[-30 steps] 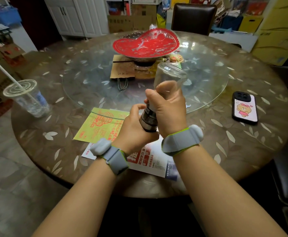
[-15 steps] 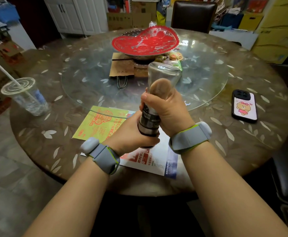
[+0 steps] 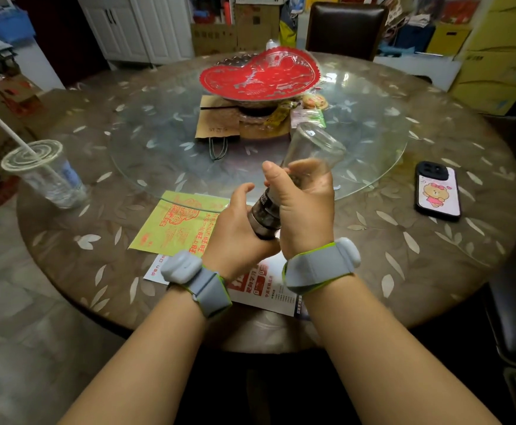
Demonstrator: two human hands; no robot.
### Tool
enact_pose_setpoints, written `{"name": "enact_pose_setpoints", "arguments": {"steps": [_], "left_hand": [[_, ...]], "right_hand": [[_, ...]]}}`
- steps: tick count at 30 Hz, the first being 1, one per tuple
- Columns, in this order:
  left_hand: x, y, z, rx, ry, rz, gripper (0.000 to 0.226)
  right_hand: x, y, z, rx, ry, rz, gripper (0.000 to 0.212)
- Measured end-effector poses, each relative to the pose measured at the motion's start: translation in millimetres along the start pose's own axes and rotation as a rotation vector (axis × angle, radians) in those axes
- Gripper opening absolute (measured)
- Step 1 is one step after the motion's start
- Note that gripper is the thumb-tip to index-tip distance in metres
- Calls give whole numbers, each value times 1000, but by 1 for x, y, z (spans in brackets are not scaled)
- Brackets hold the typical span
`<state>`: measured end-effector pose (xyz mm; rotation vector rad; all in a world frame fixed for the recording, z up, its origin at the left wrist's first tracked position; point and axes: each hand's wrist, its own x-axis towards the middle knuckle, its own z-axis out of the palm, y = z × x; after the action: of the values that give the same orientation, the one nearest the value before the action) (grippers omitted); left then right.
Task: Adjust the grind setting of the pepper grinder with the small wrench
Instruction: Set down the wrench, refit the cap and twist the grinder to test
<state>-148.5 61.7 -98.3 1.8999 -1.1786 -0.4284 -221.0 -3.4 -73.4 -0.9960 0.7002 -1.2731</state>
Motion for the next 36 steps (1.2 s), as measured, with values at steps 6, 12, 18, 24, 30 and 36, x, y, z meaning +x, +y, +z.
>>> {"name": "enact_pose_setpoints", "arguments": {"steps": [6, 12, 18, 24, 30, 36], "left_hand": [[2, 2, -25, -394, -466, 64, 42], [0, 2, -25, -397, -410, 56, 37], [2, -1, -7, -139, -15, -31, 85], [-2, -2, 25, -40, 288, -109, 49], [-4, -10, 20, 0, 162, -50, 64], [0, -15, -9, -407, -404, -52, 54]], "right_hand": [[19, -22, -19, 151, -861, 244, 36], [17, -20, -19, 137, -863, 288, 31], [2, -6, -7, -24, -412, 152, 34], [-18, 25, 10, -61, 87, 151, 37], [-16, 28, -2, 44, 10, 229, 36], [7, 0, -24, 24, -607, 319, 28]]}}
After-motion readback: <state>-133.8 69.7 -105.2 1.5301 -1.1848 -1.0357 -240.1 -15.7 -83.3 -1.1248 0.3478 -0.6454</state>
